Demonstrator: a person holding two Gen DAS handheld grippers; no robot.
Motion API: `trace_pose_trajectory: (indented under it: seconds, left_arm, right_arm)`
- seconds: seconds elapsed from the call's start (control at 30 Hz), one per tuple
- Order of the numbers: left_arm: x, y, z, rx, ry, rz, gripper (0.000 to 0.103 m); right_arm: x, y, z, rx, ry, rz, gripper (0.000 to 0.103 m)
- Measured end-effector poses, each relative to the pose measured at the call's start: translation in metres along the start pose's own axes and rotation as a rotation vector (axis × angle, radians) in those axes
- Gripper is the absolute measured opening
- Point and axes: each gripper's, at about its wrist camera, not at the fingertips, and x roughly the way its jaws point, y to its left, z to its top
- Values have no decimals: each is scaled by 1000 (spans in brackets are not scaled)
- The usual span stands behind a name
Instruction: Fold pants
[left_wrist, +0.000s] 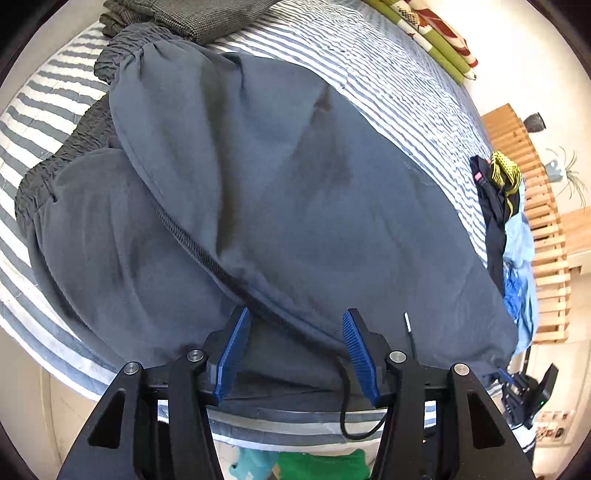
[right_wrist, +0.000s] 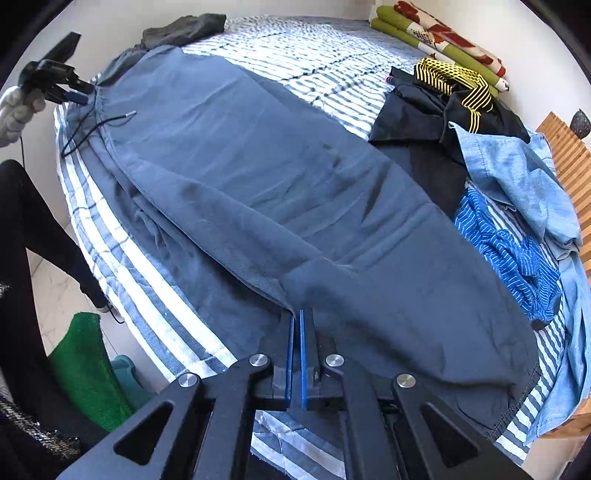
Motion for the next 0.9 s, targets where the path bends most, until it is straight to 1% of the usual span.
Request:
trace_pose_trajectory:
  seconds: [0.07, 0.13, 0.2, 0.27, 0.33, 0.43, 0.53, 0.6, 0.67, 0.73, 0.77, 0.8, 0.83, 0.87, 0.9]
  left_arm:
    - [-15, 5, 4, 3, -44, 5, 56]
    - [-35, 18, 13, -19, -97, 10, 56]
    - [-59, 39, 22, -73, -153, 18, 56]
    - [-87, 66, 35, -133, -208, 44, 57]
    - [-99, 89, 42, -189, -229, 50, 58]
    - [-96, 111, 57, -233, -201, 28, 59]
    - [-82, 114, 74, -236, -178, 10, 61]
    - [-68, 114, 84, -242, -171, 5, 64]
    - [-58, 115, 99, -263, -178, 15, 65]
    - [-47, 114, 113, -290, -202, 15, 62]
    - [-44, 114, 119, -293, -217, 17, 49]
    - [-41, 113, 124, -296, -224, 32, 17]
    - [-38, 109, 128, -299, -223, 48, 9]
    - [-39, 107, 131, -297, -230, 53, 8]
    - [-42, 103, 133, -282, -241, 58, 4]
  right_arm:
    - [-6, -1, 1, 4, -14, -12, 2]
    - [-10, -4, 1, 21, -27, -23, 2]
    - [-12, -8, 3, 48, -39, -35, 2]
    - [-13, -12, 6, 74, -49, -41, 2]
    - [-11, -16, 9, 95, -53, -39, 2]
    - [-8, -18, 11, 110, -54, -38, 2]
    - [-6, -20, 11, 131, -54, -45, 2]
    - [-6, -23, 10, 155, -53, -38, 2]
    - [-5, -25, 8, 170, -48, -41, 2]
    - [-4, -25, 7, 174, -42, -50, 2]
    - [-4, -25, 6, 175, -39, -54, 2]
    - [-4, -25, 6, 178, -39, -58, 2]
    - [-4, -25, 6, 183, -40, -61, 2]
    - [-4, -26, 7, 189, -42, -65, 2]
    - [-5, -26, 7, 193, -44, -71, 2]
